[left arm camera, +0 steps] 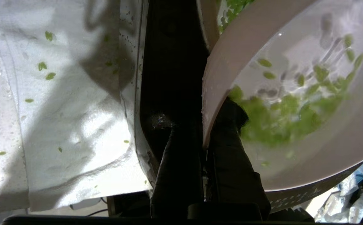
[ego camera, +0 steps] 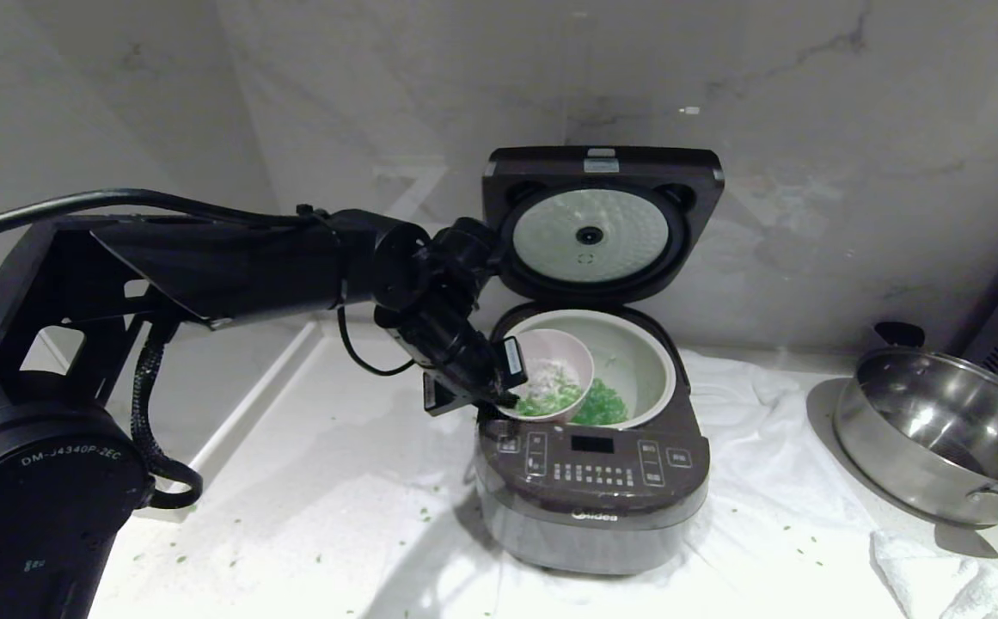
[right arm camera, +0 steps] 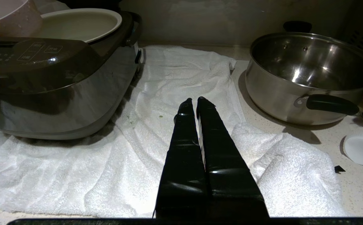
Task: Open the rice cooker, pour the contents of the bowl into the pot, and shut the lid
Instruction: Pour the water from the bowl into the rice cooker
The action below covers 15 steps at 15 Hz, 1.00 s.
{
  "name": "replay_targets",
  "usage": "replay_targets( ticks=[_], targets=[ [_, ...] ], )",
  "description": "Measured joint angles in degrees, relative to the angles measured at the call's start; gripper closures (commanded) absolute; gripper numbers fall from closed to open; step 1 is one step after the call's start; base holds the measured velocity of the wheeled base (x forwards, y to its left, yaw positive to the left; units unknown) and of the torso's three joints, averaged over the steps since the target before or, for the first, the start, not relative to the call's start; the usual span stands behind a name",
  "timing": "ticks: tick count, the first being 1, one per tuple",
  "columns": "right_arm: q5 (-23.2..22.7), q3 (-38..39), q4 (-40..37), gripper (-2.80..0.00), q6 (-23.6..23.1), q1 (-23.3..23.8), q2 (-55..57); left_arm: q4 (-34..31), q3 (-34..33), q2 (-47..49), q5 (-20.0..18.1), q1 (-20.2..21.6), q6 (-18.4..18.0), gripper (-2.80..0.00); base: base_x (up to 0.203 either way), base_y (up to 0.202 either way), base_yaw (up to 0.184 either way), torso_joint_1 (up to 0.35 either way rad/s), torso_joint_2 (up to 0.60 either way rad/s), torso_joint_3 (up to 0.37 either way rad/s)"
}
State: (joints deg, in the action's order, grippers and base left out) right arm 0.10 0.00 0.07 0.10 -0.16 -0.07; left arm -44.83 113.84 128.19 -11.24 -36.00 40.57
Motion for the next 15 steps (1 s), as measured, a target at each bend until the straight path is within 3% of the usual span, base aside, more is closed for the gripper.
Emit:
replay_targets(
  ticks=[9,15],
  targets=[
    [0.0,0.0,0.0,0.0,0.0,0.0,0.0,2.9,1.5,0.4,-0.2,-2.0,0.1,0.0,0.0,0.0,0.0,0.0,0.0,0.0],
    [0.0,0.0,0.0,0.0,0.0,0.0,0.0,6.6,1.5,1.9,-0.2,-0.7,2.1,0.0,0.0,0.0,0.0,0.0,0.0,0.0]
  ],
)
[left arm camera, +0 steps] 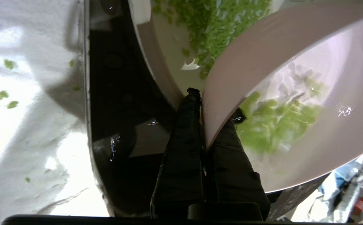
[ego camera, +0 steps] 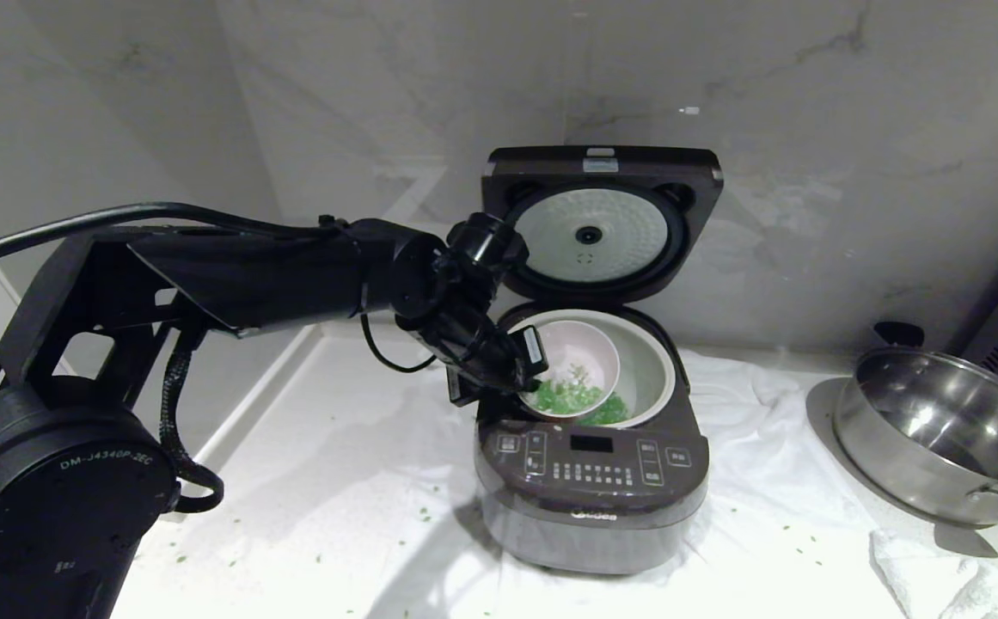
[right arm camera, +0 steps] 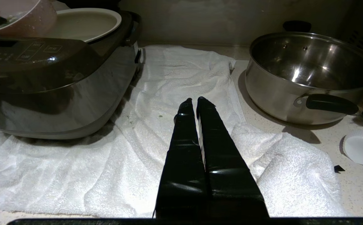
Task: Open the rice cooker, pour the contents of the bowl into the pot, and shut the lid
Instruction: Pour the water from the bowl into the rice cooker
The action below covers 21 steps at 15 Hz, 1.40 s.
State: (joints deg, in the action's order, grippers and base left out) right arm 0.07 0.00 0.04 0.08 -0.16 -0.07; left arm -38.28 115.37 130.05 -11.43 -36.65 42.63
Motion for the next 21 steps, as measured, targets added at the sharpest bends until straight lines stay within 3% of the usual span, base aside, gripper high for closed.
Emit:
replay_targets(
  ticks=[12,17,21],
  targets=[
    [0.0,0.0,0.0,0.0,0.0,0.0,0.0,0.7,-0.1,5.0,1.4,0.5,-0.1,0.0,0.0,0.0,0.0,0.0,0.0,0.0],
    [0.0,0.0,0.0,0.0,0.0,0.0,0.0,10.0,-0.2,6.0,3.4,0.0,0.9,0.0,0.0,0.0,0.0,0.0,0.0,0.0],
    [0.0,0.0,0.0,0.0,0.0,0.0,0.0,20.4,-0.1,6.5,7.6,0.2,2.9,0.0,0.0,0.0,0.0,0.0,0.0,0.0]
  ],
)
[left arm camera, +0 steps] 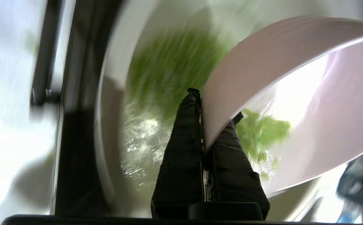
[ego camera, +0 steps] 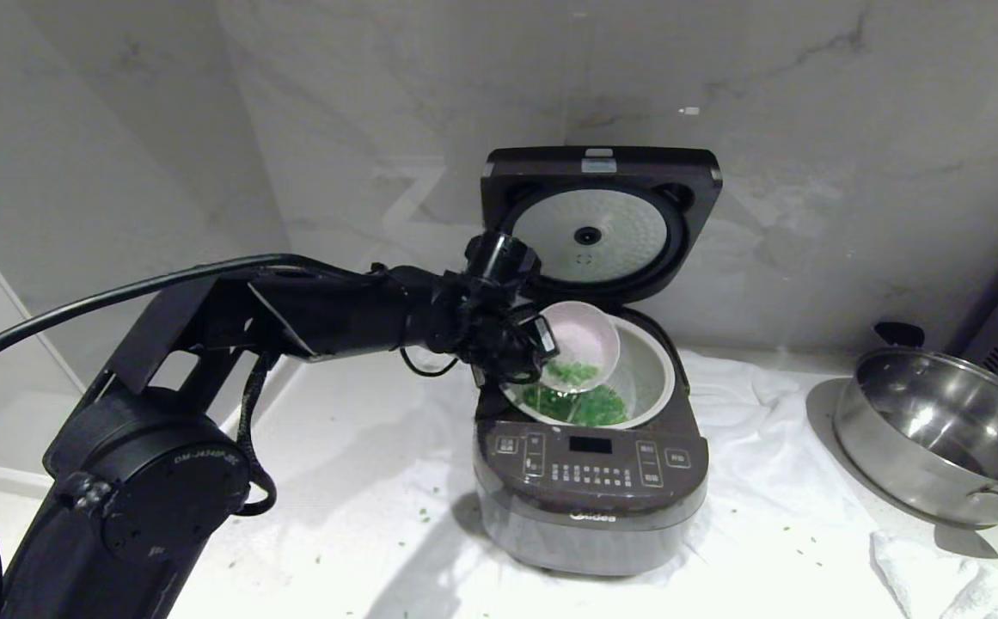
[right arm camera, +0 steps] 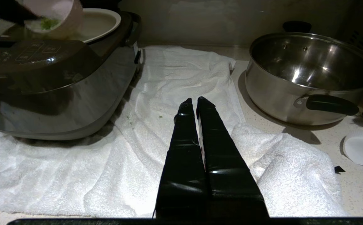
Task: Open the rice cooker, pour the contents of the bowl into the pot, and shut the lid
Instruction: Pour the water from the bowl into the rice cooker
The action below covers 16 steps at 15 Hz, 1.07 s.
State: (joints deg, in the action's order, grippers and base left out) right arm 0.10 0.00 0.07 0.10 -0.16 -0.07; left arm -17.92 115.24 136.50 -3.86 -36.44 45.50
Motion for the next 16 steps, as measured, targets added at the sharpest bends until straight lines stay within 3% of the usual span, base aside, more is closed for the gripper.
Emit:
replay_targets(
  ticks=[3,8,13,16],
  targets=[
    [0.0,0.0,0.0,0.0,0.0,0.0,0.0,12.4,-1.0,-1.8,2.6,0.0,1.8,0.0,0.0,0.0,0.0,0.0,0.0,0.0],
    [0.0,0.0,0.0,0.0,0.0,0.0,0.0,32.1,-9.8,-3.5,4.3,-1.3,1.7,0.0,0.0,0.0,0.0,0.0,0.0,0.0],
    [0.0,0.0,0.0,0.0,0.0,0.0,0.0,55.3,-15.7,0.8,4.7,-1.8,-2.1,0.0,0.0,0.0,0.0,0.0,0.0,0.0],
    [0.0,0.0,0.0,0.0,0.0,0.0,0.0,62.7,-16.2,3.8,4.8,-2.2,-2.6,0.0,0.0,0.0,0.0,0.0,0.0,0.0]
  ],
)
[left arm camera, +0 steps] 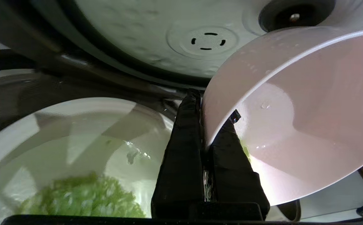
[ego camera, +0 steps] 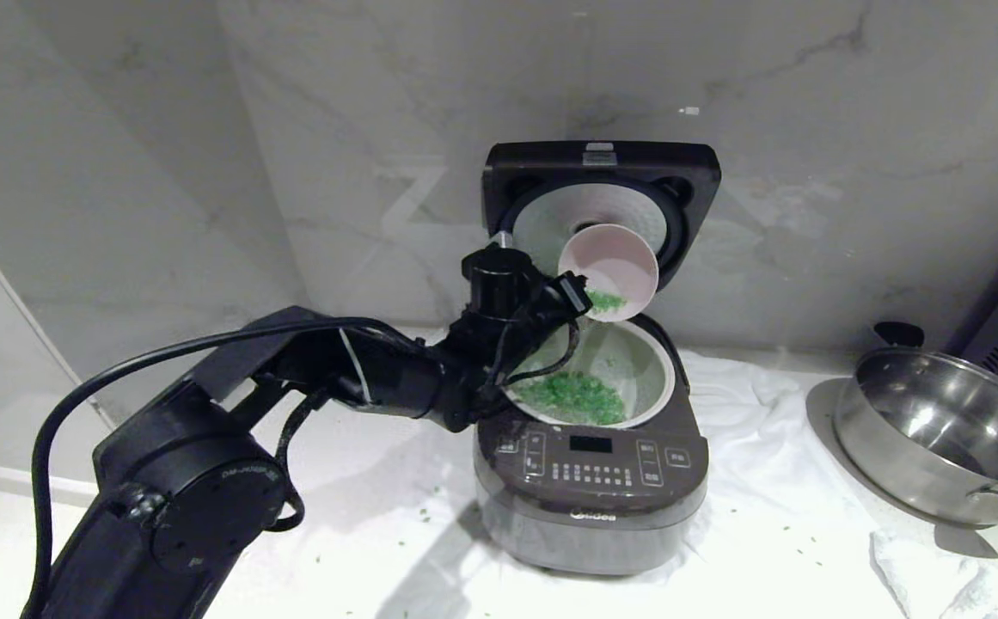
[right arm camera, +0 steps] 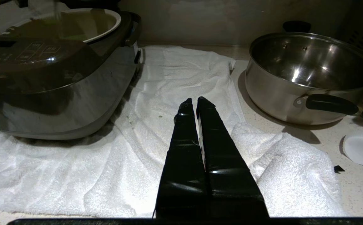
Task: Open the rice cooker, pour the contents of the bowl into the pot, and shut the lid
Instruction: Pour the water from the bowl into the rice cooker
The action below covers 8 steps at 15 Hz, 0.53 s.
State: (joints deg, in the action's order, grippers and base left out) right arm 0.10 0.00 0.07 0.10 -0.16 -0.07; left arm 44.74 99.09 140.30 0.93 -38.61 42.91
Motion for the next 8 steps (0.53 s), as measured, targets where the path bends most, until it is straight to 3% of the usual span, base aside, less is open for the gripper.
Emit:
replay_targets(
  ticks=[8],
  targets=[
    [0.0,0.0,0.0,0.0,-0.1,0.0,0.0,28.0,0.5,10.5,-0.8,0.5,0.1,0.0,0.0,0.0,0.0,0.0,0.0,0.0]
  ],
)
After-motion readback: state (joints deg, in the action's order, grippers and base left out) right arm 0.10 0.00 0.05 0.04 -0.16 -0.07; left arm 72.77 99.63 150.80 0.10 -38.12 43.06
